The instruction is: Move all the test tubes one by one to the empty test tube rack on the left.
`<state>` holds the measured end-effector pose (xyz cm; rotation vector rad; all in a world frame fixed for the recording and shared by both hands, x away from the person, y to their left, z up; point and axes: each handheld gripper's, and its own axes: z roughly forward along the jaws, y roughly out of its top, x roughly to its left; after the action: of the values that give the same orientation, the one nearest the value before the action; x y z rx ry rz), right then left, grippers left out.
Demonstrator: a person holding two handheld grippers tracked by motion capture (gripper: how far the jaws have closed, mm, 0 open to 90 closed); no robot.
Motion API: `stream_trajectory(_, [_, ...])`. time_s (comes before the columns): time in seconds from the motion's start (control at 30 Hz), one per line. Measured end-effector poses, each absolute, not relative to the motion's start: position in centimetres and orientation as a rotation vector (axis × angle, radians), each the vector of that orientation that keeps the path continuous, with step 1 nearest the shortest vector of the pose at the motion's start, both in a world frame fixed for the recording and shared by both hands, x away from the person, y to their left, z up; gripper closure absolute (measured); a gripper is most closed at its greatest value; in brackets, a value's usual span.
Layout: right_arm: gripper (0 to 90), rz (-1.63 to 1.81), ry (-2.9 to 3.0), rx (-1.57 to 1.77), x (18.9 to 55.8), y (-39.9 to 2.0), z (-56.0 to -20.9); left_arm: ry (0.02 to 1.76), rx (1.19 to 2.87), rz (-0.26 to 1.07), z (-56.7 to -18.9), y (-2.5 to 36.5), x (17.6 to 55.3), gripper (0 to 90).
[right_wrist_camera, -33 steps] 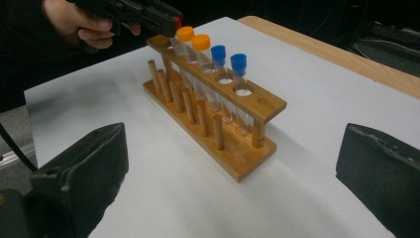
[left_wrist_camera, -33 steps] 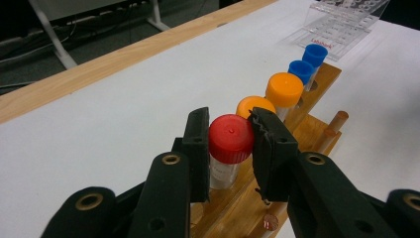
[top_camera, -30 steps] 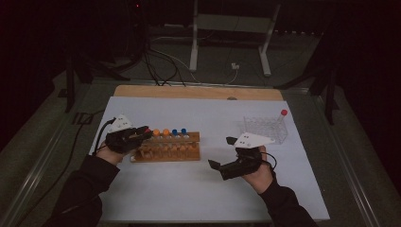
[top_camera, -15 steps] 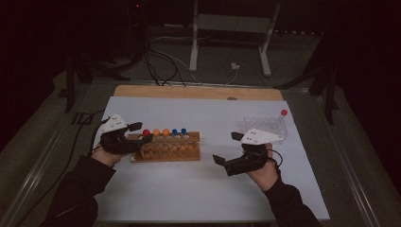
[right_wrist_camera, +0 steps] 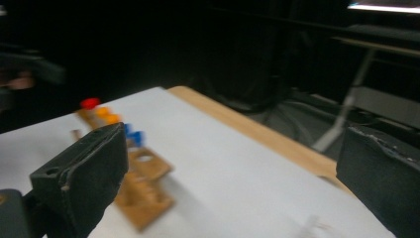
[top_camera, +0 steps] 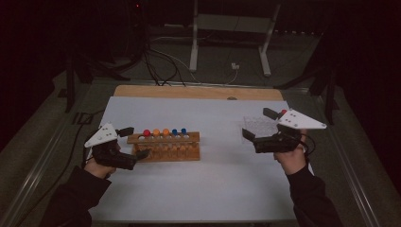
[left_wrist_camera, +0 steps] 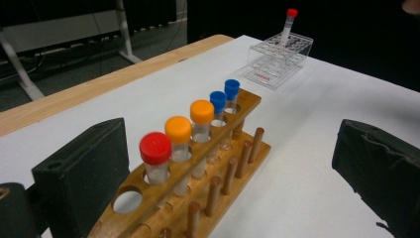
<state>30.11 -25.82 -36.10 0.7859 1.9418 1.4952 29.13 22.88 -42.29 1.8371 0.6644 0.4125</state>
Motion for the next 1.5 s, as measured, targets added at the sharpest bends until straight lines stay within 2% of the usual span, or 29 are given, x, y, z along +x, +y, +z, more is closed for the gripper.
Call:
stream_trajectory(0.27, [0.0,1.453,1.865,0.975,32.4,-31.0,-36.7,0.683,1.789,0.436,-43.3,24.0,28.3,1.4])
stream_trajectory(0.33, [1.9,1.428,1.841,1.043,33.1,-32.4,-37.4,0.689,1.772,0.439,-43.5,24.3,28.2,1.4])
stream_trajectory(0.4, [7.6,1.404,1.815,1.1,33.5,-33.4,-38.1,0.699,1.763,0.442,-43.6,24.5,28.2,1.4])
stream_trajectory(0.6, [8.0,1.298,1.764,1.283,35.4,-35.7,-41.2,0.701,1.762,0.452,-43.8,24.5,28.1,1.4])
stream_trajectory(0.67, [15.4,1.262,1.757,1.328,36.0,-36.3,-42.2,0.698,1.764,0.454,-43.8,24.5,28.0,1.4])
stream_trajectory(0.73, [18.0,1.228,1.748,1.364,36.7,-36.8,-43.2,0.694,1.764,0.452,-43.8,24.5,28.0,1.4])
stream_trajectory(1.0, [47.0,1.134,1.751,1.44,38.9,-37.9,-45.9,0.703,1.764,0.455,-44.0,24.6,27.9,1.4])
stream_trajectory(1.5, [72.5,1.097,1.778,1.508,41.8,-37.3,-47.3,0.711,1.773,0.446,-44.3,24.7,28.0,1.4])
